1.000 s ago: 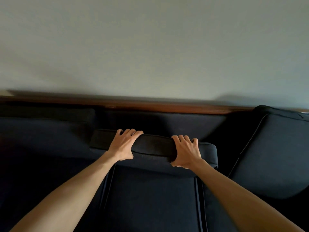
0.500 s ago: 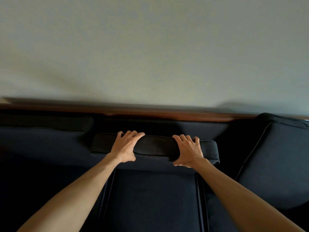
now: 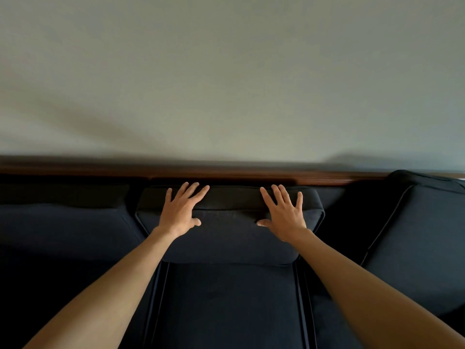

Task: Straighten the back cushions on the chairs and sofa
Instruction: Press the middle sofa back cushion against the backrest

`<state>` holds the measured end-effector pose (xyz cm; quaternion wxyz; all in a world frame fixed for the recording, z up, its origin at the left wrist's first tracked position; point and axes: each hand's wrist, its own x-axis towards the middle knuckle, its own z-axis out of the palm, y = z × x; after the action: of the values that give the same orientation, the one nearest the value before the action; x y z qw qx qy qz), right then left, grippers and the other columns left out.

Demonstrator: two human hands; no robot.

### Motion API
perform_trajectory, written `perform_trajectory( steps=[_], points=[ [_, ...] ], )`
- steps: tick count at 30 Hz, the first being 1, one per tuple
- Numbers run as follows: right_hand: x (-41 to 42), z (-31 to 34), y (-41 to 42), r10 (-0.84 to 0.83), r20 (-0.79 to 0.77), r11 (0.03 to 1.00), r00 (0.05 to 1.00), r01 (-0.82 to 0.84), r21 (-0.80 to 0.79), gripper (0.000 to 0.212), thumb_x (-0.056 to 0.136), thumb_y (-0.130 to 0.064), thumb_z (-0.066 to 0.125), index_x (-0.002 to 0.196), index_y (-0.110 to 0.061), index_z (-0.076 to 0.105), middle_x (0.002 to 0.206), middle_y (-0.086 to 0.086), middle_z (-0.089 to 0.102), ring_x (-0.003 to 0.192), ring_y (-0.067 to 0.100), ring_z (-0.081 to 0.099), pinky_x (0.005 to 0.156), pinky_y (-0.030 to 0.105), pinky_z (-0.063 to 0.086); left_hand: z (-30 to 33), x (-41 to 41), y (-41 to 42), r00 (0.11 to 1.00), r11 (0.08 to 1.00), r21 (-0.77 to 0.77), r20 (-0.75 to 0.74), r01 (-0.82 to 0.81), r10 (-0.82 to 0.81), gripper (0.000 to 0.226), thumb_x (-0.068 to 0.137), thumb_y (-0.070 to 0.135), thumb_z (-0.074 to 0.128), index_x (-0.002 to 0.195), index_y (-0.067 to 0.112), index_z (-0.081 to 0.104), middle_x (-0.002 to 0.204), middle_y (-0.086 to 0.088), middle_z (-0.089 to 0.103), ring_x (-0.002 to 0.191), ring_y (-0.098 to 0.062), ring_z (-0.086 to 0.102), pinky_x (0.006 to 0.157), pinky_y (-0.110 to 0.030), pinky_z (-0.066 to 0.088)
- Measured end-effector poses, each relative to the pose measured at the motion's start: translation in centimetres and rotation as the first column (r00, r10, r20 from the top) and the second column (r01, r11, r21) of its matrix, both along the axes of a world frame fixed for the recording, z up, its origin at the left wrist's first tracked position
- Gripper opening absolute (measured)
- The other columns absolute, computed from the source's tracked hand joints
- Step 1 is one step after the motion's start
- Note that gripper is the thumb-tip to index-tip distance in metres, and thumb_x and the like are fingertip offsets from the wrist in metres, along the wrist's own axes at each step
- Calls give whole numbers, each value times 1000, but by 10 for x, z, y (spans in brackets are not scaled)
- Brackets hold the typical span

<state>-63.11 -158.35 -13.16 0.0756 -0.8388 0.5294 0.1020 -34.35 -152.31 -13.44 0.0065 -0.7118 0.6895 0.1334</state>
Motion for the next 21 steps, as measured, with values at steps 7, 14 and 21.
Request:
perform_trajectory(
  steps=[7, 14, 21],
  points=[
    [5, 0, -7, -7, -47, 1000, 999, 7, -5, 93, 92, -63, 47, 156, -27, -9, 164, 9, 5, 152, 28, -3, 116, 66, 7, 5, 5, -13, 999, 999, 38, 37, 17, -19, 104, 75, 40, 80, 152, 44, 11, 161, 6, 19, 149, -22, 12, 117, -56, 17],
    [15, -3, -7, 9, -59, 1000, 998, -10, -19, 89, 95, -59, 44, 156, -23, -8, 163, 12, 5, 152, 29, -2, 113, 70, 8, 15, 13, -19, 998, 995, 97, 62, 8, -14, 99, 77, 40, 78, 151, 45, 13, 160, 7, 23, 148, -22, 16, 114, -60, 21],
    [9, -4, -11, 26, -57, 999, 998, -23, 41, 92, 94, -60, 45, 156, -23, -12, 165, 11, -6, 151, 30, -11, 113, 70, 2, 5, 1, -3, 999, 992, 117, 36, -38, 34, 98, 89, 28, 69, 153, 41, -3, 164, 8, -5, 151, -20, -7, 119, -58, 9]
  ],
)
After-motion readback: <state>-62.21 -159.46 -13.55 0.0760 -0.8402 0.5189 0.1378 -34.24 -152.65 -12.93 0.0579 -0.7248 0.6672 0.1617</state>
